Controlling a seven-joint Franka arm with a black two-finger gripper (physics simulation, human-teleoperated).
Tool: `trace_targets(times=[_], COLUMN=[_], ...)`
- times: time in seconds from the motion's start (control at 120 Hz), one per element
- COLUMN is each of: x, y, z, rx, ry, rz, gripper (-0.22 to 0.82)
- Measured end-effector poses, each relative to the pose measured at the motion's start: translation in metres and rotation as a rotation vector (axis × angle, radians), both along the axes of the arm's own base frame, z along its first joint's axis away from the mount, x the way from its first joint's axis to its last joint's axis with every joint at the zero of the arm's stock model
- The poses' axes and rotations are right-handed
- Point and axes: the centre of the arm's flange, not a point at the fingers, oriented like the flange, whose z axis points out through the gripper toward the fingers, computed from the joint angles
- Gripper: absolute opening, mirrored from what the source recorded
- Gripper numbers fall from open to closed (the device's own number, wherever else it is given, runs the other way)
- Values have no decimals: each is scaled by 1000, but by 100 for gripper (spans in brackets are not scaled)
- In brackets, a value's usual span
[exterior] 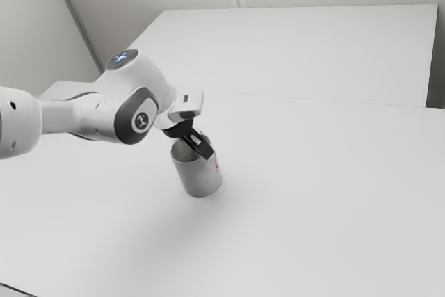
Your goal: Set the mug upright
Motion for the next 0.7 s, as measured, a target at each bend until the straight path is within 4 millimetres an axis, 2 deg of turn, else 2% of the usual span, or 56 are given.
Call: trace_targets(times=[0.092,0.15,0.183,0.242,0.308,0.358,0.417,0.508,0.7], x=[51,82,98,113,112,107,98,86,74], y=[-9,-9,3,42,68,78,83,81,100], z=[52,76,90,117,153,175,190,196,195], rx=[22,42,50,58,62,67,73,84,91], ry=[-49,-43,-34,-26,-9,17,51,108,193], rz=[-19,-19,1,60,97,112,120,113,151], gripper=[46,49,50,52,54,55,56,57,58])
